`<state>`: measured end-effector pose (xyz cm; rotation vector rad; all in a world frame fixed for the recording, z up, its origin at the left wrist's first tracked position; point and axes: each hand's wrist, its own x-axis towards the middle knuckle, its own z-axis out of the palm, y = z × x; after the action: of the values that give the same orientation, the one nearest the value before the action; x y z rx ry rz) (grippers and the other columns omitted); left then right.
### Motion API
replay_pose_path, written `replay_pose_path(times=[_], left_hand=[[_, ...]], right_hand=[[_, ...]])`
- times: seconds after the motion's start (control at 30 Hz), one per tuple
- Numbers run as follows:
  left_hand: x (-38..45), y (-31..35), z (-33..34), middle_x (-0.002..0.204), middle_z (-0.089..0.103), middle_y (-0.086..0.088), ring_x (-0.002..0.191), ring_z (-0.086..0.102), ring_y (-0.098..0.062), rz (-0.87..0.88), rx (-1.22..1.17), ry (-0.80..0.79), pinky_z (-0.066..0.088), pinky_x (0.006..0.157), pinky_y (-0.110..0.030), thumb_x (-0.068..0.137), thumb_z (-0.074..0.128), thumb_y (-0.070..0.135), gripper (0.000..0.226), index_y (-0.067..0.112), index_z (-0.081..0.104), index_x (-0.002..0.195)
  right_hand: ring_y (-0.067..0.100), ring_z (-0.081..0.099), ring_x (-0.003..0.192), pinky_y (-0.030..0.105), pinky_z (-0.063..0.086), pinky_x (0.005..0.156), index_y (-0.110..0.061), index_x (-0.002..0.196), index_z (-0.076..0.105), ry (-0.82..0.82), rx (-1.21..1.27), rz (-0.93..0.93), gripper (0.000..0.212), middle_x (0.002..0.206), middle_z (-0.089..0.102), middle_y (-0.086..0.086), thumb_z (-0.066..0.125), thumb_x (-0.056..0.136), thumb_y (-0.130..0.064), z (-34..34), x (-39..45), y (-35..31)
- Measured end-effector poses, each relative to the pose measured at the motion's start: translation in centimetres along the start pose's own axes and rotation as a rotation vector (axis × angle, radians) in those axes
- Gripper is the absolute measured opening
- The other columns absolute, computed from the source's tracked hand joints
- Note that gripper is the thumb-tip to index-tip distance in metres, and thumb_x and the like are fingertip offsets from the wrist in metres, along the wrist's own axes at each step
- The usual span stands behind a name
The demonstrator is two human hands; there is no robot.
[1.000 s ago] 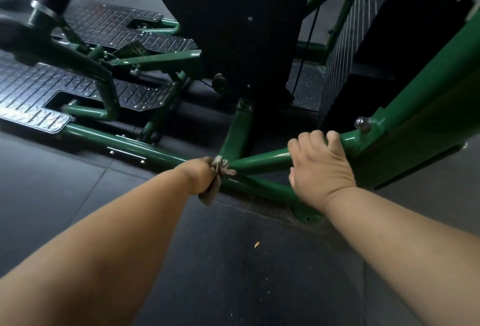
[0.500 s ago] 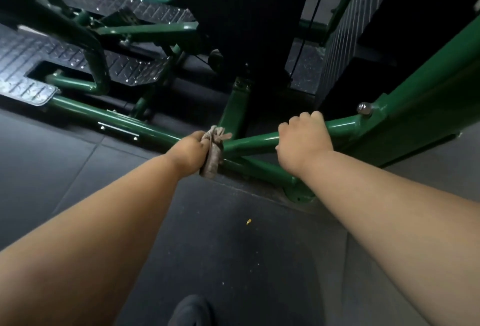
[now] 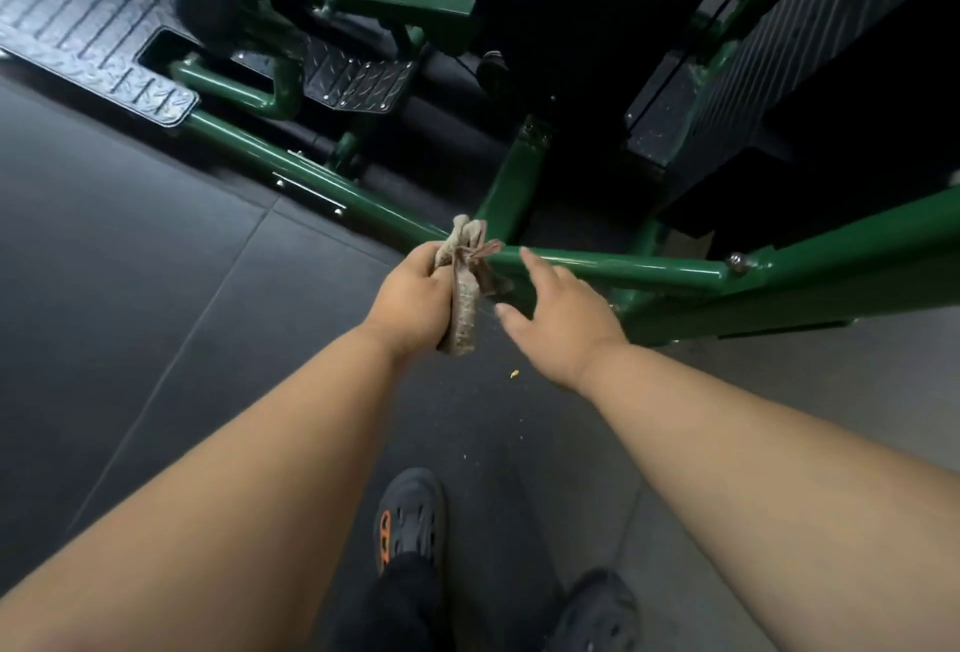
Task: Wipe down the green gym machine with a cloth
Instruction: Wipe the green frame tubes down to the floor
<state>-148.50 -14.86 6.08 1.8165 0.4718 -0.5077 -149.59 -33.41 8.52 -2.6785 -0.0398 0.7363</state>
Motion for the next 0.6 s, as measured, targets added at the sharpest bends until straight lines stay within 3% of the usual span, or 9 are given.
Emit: replay_pose_path(times=[0.07, 0.13, 0.2, 0.27, 0.3, 0.37, 0.5, 0.6], left_hand=[[-1.7, 1.6, -1.2, 0.093, 0.079, 0.008, 0.082, 0.071, -0.011, -0.018, -0.101, -0.101, 0.055, 0.073, -0.029, 0.101, 0.062, 0.026, 0.017, 0.033, 0.073, 0.113], [-3.2, 3.5, -2.6, 0.09, 0.079, 0.007, 0.074, 0.068, -0.006, -0.038, -0.182, -0.206, 0.053, 0.065, -0.022, 0.102, 0.064, 0.02, 0.018, 0.026, 0.073, 0.116], [-4.2, 5.3, -3.6, 0.086, 0.077, 0.003, 0.065, 0.066, -0.003, -0.083, -0.281, -0.257, 0.051, 0.058, -0.017, 0.103, 0.063, 0.011, 0.021, 0.017, 0.072, 0.12], [-4.7, 6.6, -4.6, 0.088, 0.077, -0.004, 0.064, 0.068, -0.007, -0.122, -0.342, -0.279, 0.053, 0.056, -0.019, 0.102, 0.062, 0.006, 0.021, 0.011, 0.071, 0.121], [-4.7, 7.0, -5.1, 0.091, 0.078, -0.007, 0.067, 0.07, -0.01, -0.14, -0.347, -0.279, 0.055, 0.057, -0.022, 0.102, 0.063, 0.007, 0.02, 0.01, 0.071, 0.121], [-4.3, 7.0, -6.1, 0.093, 0.079, -0.007, 0.072, 0.071, -0.014, -0.153, -0.275, -0.224, 0.056, 0.061, -0.025, 0.1, 0.069, 0.015, 0.015, 0.012, 0.073, 0.114], [-2.3, 6.4, -8.3, 0.083, 0.076, 0.003, 0.07, 0.067, -0.012, -0.185, -0.103, -0.093, 0.059, 0.074, -0.032, 0.094, 0.077, 0.023, 0.01, 0.02, 0.072, 0.101], [-1.3, 6.8, -9.9, 0.088, 0.07, 0.003, 0.066, 0.06, -0.005, -0.243, -0.173, -0.147, 0.05, 0.063, -0.019, 0.1, 0.069, 0.016, 0.014, 0.018, 0.07, 0.114]], right_hand=[[0.022, 0.05, 0.14, 0.04, 0.044, 0.113, -0.043, 0.164, 0.016, -0.026, 0.246, 0.041, 0.082, 0.16, 0.041, -0.003, 0.057, 0.095, -0.06, -0.9, -0.9, -1.8], [0.014, 0.056, 0.134, 0.035, 0.044, 0.114, -0.046, 0.163, 0.019, -0.055, 0.502, 0.101, 0.088, 0.154, 0.05, -0.01, 0.065, 0.089, -0.059, -1.9, -1.4, -3.7], [0.008, 0.061, 0.128, 0.031, 0.045, 0.114, -0.035, 0.162, 0.031, -0.106, 0.786, 0.135, 0.082, 0.142, 0.062, -0.013, 0.074, 0.093, -0.038, -2.4, -1.8, -5.2], [0.016, 0.069, 0.117, 0.042, 0.055, 0.105, -0.024, 0.148, 0.053, -0.09, 0.948, 0.151, 0.057, 0.128, 0.072, -0.007, 0.073, 0.095, -0.015, -2.9, -1.9, -6.7], [0.02, 0.072, 0.107, 0.044, 0.061, 0.095, -0.023, 0.136, 0.061, -0.074, 0.984, 0.153, 0.045, 0.119, 0.075, -0.004, 0.072, 0.095, -0.009, -3.4, -2.0, -7.5], [0.016, 0.072, 0.092, 0.034, 0.062, 0.078, -0.027, 0.117, 0.068, -0.038, 1.013, 0.167, 0.033, 0.106, 0.077, -0.005, 0.072, 0.094, -0.004, -3.8, -1.9, -8.7], [0.003, 0.072, 0.091, 0.028, 0.057, 0.089, -0.031, 0.104, 0.068, 0.044, 0.886, 0.247, 0.026, 0.097, 0.077, -0.015, 0.079, 0.086, -0.015, -3.9, -0.4, -9.5], [0.01, 0.071, 0.09, 0.032, 0.057, 0.086, -0.029, 0.103, 0.068, 0.082, 0.712, 0.301, 0.033, 0.099, 0.075, -0.01, 0.078, 0.073, -0.038, -4.0, 1.6, -10.2]])
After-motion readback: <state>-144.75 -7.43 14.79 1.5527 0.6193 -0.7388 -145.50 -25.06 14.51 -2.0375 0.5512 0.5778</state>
